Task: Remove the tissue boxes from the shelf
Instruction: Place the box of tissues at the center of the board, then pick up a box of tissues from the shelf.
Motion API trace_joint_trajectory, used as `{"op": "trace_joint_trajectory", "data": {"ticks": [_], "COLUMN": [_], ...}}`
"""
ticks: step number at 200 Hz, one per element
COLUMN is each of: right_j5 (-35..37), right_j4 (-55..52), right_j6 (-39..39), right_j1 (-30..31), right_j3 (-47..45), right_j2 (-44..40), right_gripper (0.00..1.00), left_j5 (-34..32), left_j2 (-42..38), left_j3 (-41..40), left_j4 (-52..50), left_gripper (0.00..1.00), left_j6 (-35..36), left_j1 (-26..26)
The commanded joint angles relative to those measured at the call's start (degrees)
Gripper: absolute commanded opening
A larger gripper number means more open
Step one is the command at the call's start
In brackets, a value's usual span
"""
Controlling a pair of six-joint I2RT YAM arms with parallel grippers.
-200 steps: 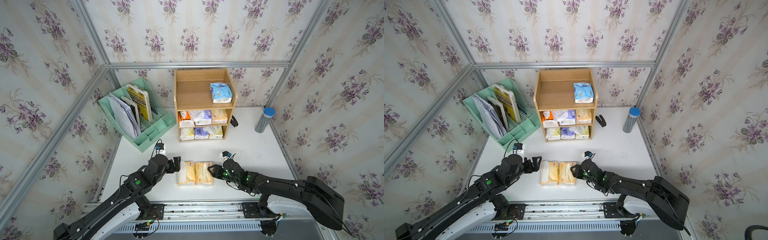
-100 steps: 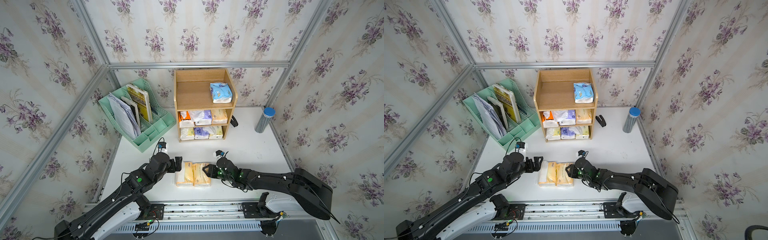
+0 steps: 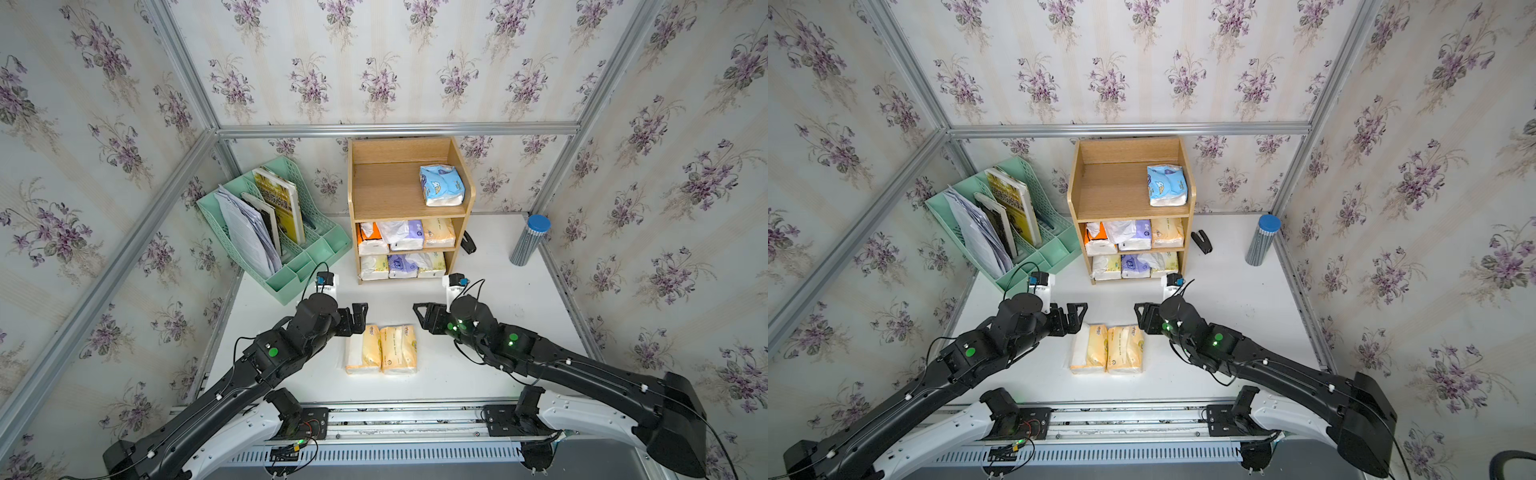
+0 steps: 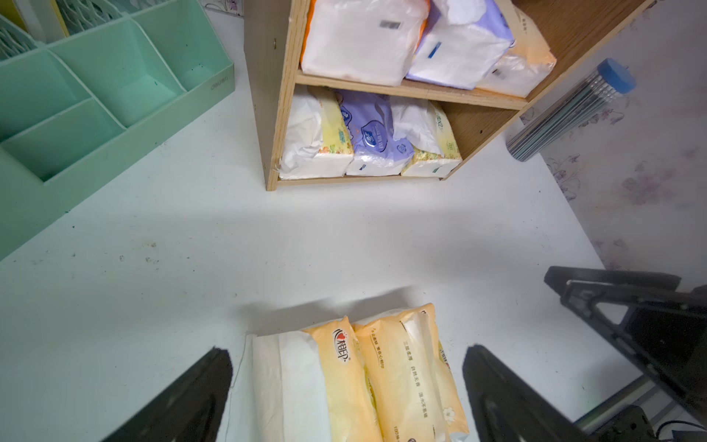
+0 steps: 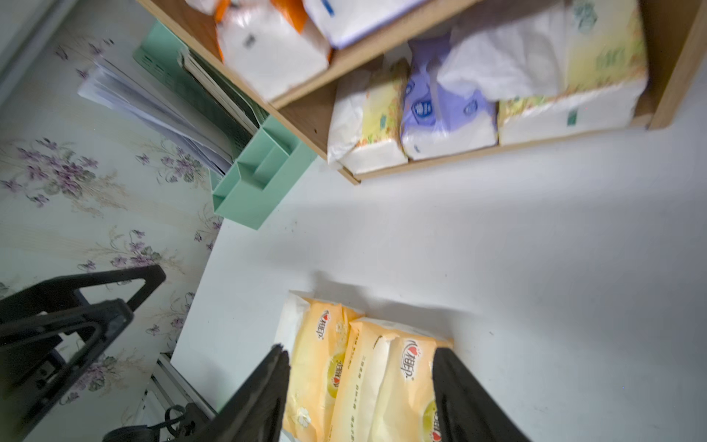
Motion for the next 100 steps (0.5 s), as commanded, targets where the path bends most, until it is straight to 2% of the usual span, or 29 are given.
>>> {"op": "trace_joint_trajectory", "data": {"ticks": [1, 31, 76, 85, 100], "right_j5": [2.4, 2.9, 5.4, 5.6, 7.5], "right_j4": [-3.1, -4.0, -3.7, -4.0, -5.5], "right_j6": [-6.3, -9.0, -10.2, -9.5, -8.4], "right_j1": [-2.2, -6.2, -11.5, -13.0, -14.9], "right_j3": [5.4, 17.3, 34.0, 36.4, 40.5], "right_j2": [-2.6, 0.5, 12.7, 15.1, 18.9], "right_gripper": [0.67, 0.67, 0.69, 0.7, 0.72], "left_j5": [0.0, -2.6, -3.4, -1.6, 5.3], "left_j2": [1.4, 4.1, 11.1, 12.8, 15.6], "left_j3": [3.7, 7.9, 15.0, 16.2, 17.2], "left_j4": [-1.8, 0.9, 6.7, 7.5, 10.2], "left_gripper": [0.99, 0.99, 0.99, 0.99, 0.99], "left_j6": [3.1, 6.7, 13.6, 13.4, 12.7], "left_j1": [0.1, 0.2, 2.3, 4.1, 8.0]}}
